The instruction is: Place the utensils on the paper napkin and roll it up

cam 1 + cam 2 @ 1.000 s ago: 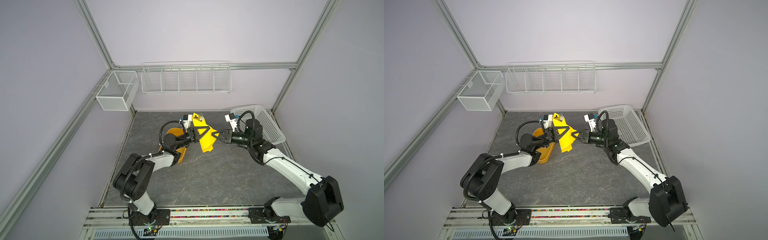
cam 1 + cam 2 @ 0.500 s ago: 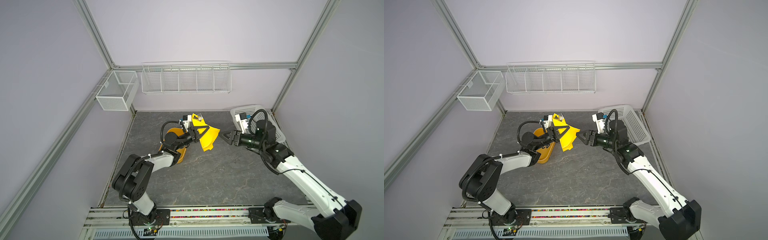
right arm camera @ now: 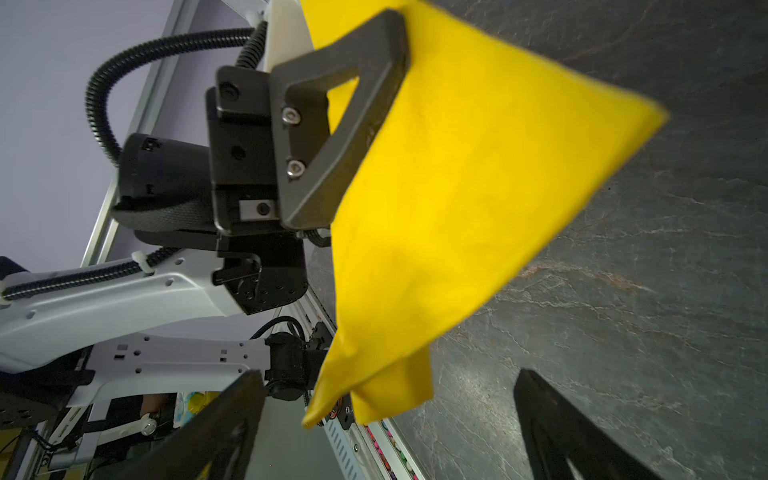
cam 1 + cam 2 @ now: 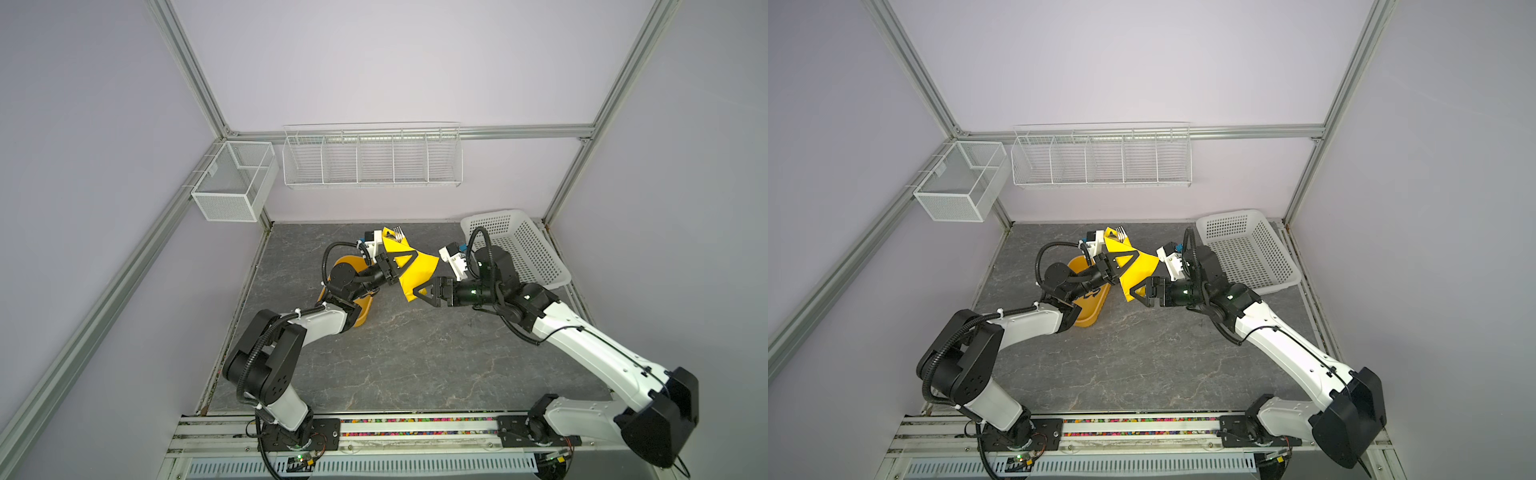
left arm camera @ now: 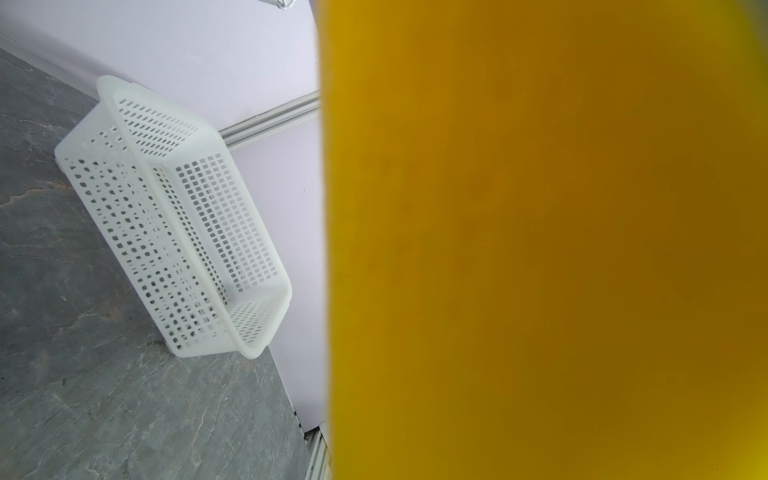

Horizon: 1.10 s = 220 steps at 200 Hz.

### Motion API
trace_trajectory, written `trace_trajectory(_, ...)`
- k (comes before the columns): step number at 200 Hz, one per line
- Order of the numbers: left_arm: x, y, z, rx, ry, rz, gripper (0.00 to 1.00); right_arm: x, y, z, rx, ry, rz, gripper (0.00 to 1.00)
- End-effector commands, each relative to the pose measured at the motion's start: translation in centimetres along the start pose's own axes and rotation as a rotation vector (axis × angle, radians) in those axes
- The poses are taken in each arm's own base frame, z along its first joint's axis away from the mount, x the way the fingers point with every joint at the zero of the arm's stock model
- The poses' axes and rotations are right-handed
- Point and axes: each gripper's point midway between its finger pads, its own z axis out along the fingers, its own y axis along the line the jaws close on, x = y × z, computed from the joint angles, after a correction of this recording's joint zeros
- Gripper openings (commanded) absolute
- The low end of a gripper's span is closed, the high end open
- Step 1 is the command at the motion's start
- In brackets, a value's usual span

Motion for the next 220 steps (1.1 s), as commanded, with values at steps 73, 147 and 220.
trace_trajectory(73,-0.6,-4.6,0.0,0.118,-0.014,0.049,0.0,0.5,-2.4,0.4,0.024,-0.011,0.035,0.54)
trace_trajectory(147,-0.6,-5.0,-0.2,0.126,-0.014,0.055,0.0,-1.0,-1.0,-2.6,0.025,-0.107,0.009,0.57)
trace_trajectory(220,-0.1,-4.0,-0.3,0.031,0.007,0.127,0.0,-4.5,3.8,-6.8,0.063,-0.268,-0.222,0.51)
